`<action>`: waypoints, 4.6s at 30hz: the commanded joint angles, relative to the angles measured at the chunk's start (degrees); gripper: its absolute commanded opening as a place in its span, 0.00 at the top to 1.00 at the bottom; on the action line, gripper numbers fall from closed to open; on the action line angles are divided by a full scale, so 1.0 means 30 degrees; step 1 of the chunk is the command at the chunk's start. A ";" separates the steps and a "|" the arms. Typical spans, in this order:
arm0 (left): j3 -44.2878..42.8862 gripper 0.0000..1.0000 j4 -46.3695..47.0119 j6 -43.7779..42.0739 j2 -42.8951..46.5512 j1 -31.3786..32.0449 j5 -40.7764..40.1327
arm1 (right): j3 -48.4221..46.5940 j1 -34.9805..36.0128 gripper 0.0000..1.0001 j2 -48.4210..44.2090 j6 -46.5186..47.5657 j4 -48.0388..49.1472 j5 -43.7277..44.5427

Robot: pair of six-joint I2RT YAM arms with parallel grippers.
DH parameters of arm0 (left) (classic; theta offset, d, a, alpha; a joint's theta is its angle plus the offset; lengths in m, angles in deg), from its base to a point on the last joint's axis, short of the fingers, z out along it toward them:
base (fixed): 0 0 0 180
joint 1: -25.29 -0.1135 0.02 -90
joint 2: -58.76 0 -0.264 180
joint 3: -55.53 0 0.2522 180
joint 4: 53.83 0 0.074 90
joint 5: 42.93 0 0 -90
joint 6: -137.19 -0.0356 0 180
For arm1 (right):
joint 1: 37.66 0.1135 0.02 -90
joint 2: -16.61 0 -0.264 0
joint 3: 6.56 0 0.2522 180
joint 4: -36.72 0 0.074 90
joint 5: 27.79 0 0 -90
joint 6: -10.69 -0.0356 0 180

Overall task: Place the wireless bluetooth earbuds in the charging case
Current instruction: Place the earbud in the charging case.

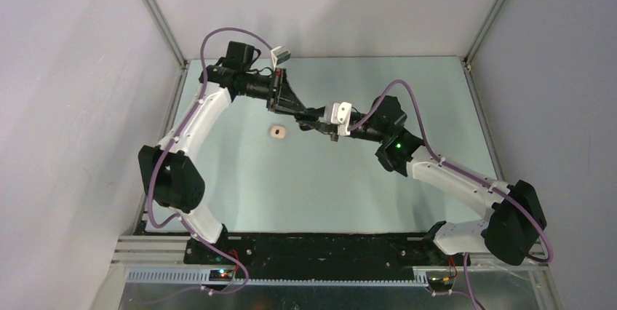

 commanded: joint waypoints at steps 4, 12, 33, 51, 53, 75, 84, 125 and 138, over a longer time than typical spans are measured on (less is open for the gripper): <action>0.0111 1.00 0.1001 0.0958 0.1003 0.0061 0.0990 | 0.0371 0.0335 1.00 0.0132 -0.0507 0.1223 0.1186; 0.0115 1.00 0.1296 0.1134 0.1041 0.0020 0.1163 | 0.0568 0.0451 1.00 0.0095 -0.0550 0.1591 0.1810; 0.0356 1.00 0.1947 0.1916 0.0861 -0.0107 0.1717 | 0.1070 0.0628 1.00 -0.0709 -0.0355 0.1480 0.2297; 0.0213 1.00 0.2194 0.2079 0.0708 -0.0261 0.1870 | 0.1054 0.0719 1.00 -0.0926 -0.0029 0.0481 0.3289; 0.0274 1.00 0.2205 0.2033 0.0734 -0.0262 0.1874 | 0.1071 0.0719 1.00 -0.0926 -0.0071 0.0433 0.3480; 0.0143 1.00 0.2269 0.2114 0.0599 -0.0338 0.2061 | 0.1072 0.0518 0.99 -0.1137 -0.2335 0.0728 0.4911; 0.0245 1.00 0.2401 0.2597 0.0538 -0.0389 0.2617 | 0.1078 0.0426 1.00 -0.0834 -0.4051 0.2053 0.5673; 0.0411 1.00 0.2812 0.3349 0.0336 -0.0463 0.3747 | 0.1889 0.1063 1.00 -0.1003 -0.3665 0.4653 0.6376; 0.0236 1.00 0.2852 0.3429 0.0286 -0.0467 0.3778 | 0.2107 0.1166 1.00 -0.0854 -0.3841 0.4249 0.5734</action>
